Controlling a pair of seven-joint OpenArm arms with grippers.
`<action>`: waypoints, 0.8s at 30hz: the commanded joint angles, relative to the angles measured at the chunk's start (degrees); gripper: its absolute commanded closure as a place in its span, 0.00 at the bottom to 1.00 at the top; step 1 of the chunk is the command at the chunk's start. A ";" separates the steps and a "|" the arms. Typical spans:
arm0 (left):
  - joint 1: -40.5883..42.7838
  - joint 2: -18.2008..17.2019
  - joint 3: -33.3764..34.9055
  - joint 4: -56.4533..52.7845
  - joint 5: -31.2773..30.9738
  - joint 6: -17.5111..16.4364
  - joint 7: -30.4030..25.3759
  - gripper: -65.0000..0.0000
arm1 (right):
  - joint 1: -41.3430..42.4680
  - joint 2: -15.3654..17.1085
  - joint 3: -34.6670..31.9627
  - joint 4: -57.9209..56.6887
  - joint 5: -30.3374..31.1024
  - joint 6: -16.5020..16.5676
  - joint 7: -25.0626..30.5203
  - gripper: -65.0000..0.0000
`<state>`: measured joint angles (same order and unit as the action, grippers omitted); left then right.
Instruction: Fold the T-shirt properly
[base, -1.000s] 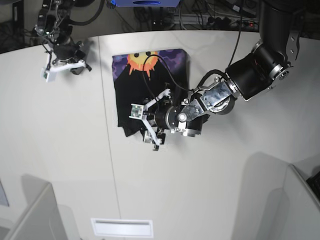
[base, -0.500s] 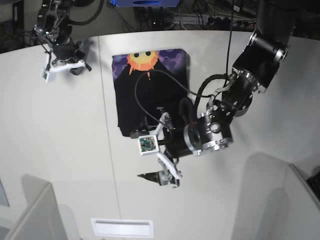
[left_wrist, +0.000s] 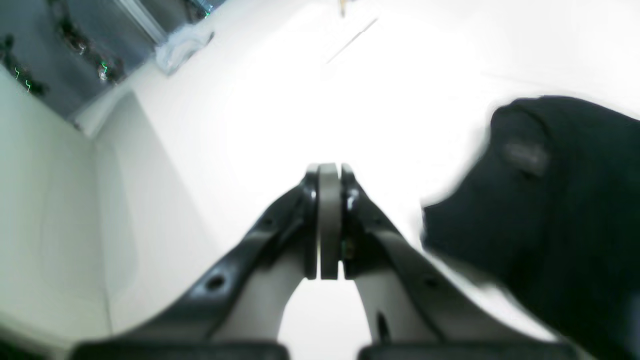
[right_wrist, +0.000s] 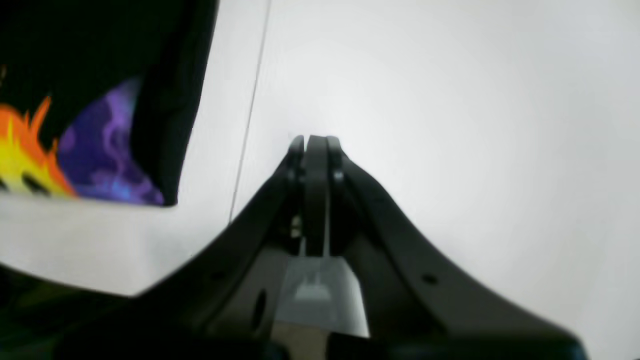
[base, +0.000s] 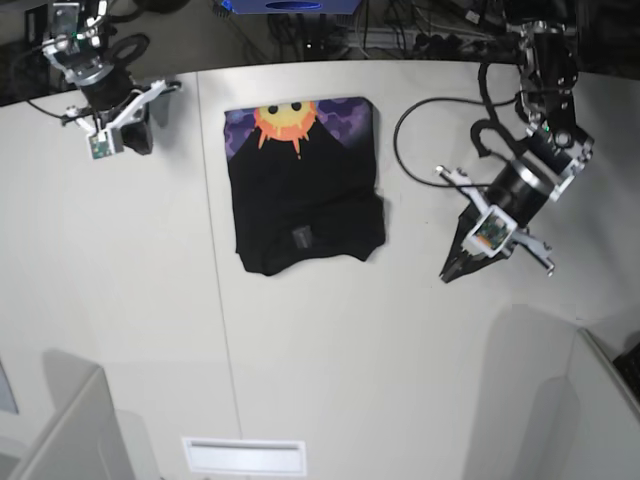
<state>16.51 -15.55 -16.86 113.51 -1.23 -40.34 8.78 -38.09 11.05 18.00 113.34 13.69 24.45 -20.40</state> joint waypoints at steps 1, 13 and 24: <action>3.14 -0.40 -1.99 0.99 -0.92 0.34 -4.95 1.00 | -1.25 0.42 0.51 0.81 -0.90 1.36 2.25 1.00; 33.82 6.98 -14.21 -17.21 -1.09 0.34 -39.59 1.00 | -3.80 5.70 0.51 -3.84 -7.85 6.28 -0.48 1.00; 33.29 4.87 -7.45 -53.34 -0.83 0.34 -59.02 1.00 | -21.04 -0.89 0.51 -3.76 -7.94 5.84 -4.78 1.00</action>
<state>48.84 -9.72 -23.90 59.83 -1.08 -39.72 -48.82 -58.11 9.32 18.15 108.99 5.52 30.26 -25.78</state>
